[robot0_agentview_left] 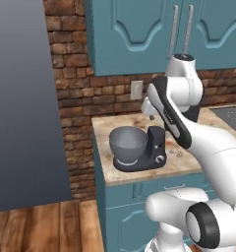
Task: Add butter and sugar cubes to the stand mixer bowl and then turn on the stand mixer to begin making frosting.
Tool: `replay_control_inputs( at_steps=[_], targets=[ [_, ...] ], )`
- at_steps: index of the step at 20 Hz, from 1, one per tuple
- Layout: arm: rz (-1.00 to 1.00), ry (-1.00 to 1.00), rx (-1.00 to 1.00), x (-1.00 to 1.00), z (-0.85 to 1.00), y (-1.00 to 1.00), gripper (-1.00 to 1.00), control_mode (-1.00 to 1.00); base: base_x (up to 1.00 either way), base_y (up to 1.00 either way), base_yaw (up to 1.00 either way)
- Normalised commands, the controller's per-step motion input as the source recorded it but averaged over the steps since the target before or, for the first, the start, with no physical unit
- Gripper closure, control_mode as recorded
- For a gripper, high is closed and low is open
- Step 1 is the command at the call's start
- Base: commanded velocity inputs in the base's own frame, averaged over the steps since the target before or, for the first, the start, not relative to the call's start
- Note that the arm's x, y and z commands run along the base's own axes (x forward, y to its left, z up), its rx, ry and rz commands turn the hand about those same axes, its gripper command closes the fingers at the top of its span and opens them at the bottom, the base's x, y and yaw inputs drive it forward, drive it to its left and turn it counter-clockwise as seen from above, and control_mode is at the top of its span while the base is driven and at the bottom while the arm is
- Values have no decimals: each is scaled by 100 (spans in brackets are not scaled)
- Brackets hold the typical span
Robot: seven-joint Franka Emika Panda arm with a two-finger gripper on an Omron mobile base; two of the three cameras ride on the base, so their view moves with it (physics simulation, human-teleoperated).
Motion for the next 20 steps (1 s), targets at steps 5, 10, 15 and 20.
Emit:
replay_control_inputs(
  at_steps=[5, 10, 15, 20],
  targets=[
    [0, 0, 0, 0, 0, 0, -100, 100, 0, -53, -3],
    [0, 0, 0, 0, 0, 0, -100, 100, 0, -41, 0],
    [0, 0, 0, 0, 0, 0, -100, 100, 0, -20, 0],
    [0, -2, 10, 0, 0, -57, -100, -100, 0, 0, 0]
  ],
)
